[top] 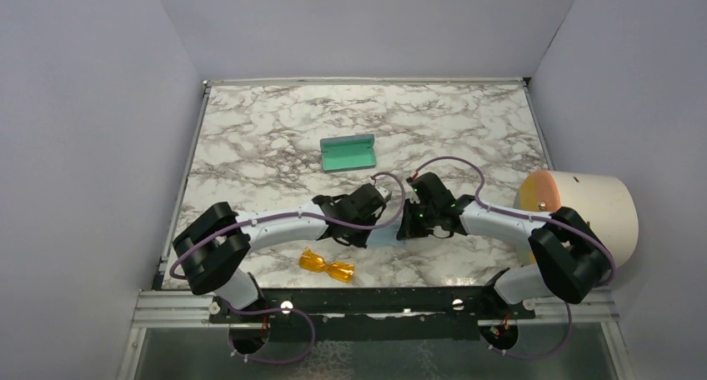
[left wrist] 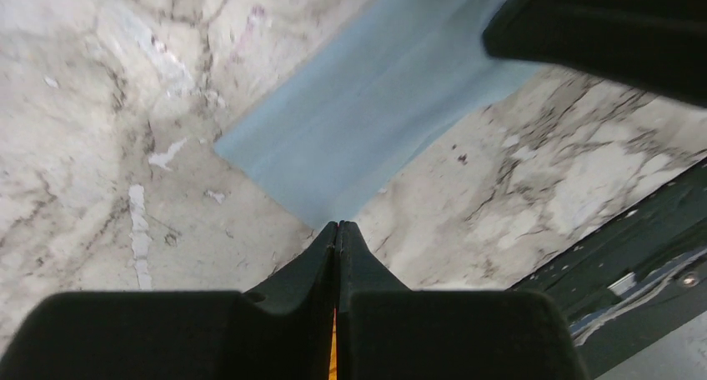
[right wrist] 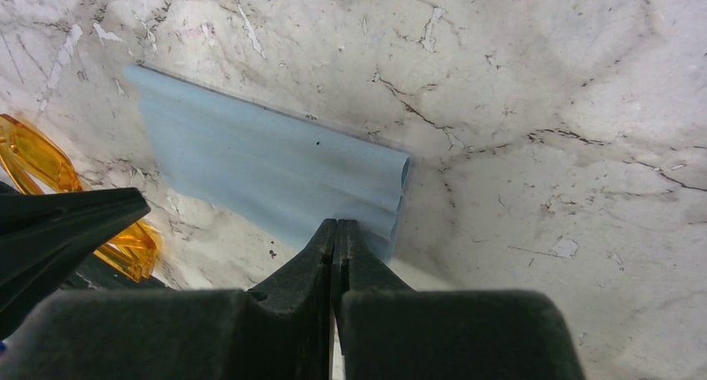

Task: Organize the sunglasses
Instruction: Fold the glasses cleaning cloth at the center of the board.

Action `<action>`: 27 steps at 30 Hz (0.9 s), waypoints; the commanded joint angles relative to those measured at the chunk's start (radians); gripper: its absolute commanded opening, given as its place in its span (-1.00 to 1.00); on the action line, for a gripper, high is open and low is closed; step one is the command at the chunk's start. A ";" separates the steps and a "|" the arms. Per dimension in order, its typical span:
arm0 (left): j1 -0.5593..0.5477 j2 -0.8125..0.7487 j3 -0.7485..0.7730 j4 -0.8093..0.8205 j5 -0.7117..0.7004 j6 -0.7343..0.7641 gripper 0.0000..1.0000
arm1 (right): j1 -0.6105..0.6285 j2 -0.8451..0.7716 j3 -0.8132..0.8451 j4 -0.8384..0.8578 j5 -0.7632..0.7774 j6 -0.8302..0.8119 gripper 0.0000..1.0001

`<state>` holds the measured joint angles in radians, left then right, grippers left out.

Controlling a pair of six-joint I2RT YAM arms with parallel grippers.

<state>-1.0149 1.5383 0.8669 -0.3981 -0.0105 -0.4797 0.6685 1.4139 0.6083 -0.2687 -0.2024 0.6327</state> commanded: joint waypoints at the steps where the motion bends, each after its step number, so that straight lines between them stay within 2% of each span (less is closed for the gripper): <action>1: -0.004 -0.005 0.069 0.046 -0.041 0.004 -0.91 | 0.007 0.028 -0.025 -0.012 0.011 -0.004 -0.99; 10: -0.003 0.100 0.086 0.123 0.012 0.003 -0.91 | 0.007 0.016 -0.028 -0.024 0.016 -0.006 -0.98; 27: -0.002 0.125 0.035 0.134 0.018 -0.008 -0.91 | 0.012 -0.056 0.012 -0.059 -0.005 -0.011 -0.98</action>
<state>-1.0149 1.6585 0.9176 -0.2783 -0.0113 -0.4820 0.6685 1.3914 0.6064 -0.2958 -0.2028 0.6312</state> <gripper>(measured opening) 0.042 0.011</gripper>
